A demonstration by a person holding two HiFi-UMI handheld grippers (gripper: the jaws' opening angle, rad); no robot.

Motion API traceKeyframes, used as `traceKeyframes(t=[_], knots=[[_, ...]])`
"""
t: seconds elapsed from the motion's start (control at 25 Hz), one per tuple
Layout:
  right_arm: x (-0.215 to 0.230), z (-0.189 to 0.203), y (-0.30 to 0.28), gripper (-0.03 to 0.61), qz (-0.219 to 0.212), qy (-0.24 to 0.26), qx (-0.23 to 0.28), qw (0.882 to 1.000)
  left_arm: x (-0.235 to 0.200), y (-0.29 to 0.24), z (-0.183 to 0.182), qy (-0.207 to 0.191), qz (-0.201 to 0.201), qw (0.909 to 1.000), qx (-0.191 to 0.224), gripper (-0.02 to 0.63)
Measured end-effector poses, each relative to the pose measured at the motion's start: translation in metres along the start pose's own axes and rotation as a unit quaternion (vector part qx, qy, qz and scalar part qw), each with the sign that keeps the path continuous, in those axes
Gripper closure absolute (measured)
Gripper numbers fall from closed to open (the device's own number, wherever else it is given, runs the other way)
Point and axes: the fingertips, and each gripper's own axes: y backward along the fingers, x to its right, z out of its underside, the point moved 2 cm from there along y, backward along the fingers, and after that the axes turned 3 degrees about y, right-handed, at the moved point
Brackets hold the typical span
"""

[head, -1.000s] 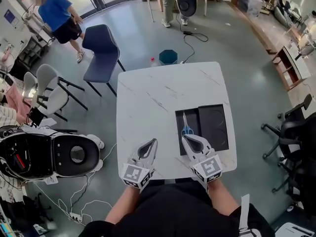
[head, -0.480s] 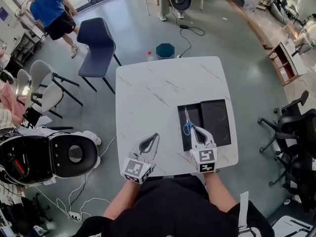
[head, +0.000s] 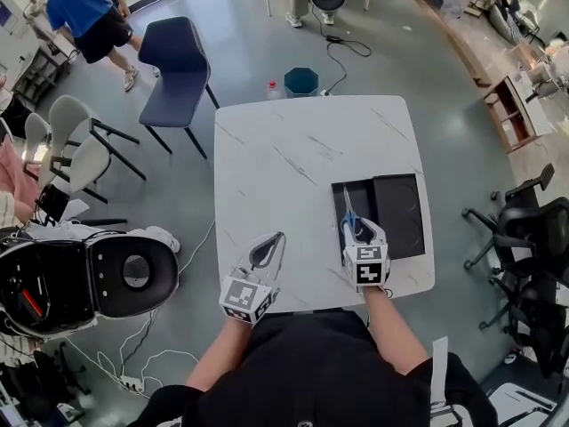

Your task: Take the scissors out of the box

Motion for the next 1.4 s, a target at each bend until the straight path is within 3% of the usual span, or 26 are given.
traceKeyframes(t=[0.36, 0.88, 1.4], knots=[[0.005, 0.028, -0.03, 0.472, 0.034, -0.041, -0.087, 0.995, -0.023, 0.015, 0.0, 0.014, -0.001, 0.9998, 0.01, 0.604], [0.011, 0.055, -0.062, 0.468, 0.029, -0.083, -0.195, 0.977, -0.04, 0.016, 0.0, 0.038, -0.003, 0.9988, 0.03, 0.604], [0.014, 0.056, -0.063, 0.482, 0.025, -0.073, -0.206, 0.975, -0.041, 0.02, -0.001, 0.04, -0.003, 0.9987, 0.031, 0.604]])
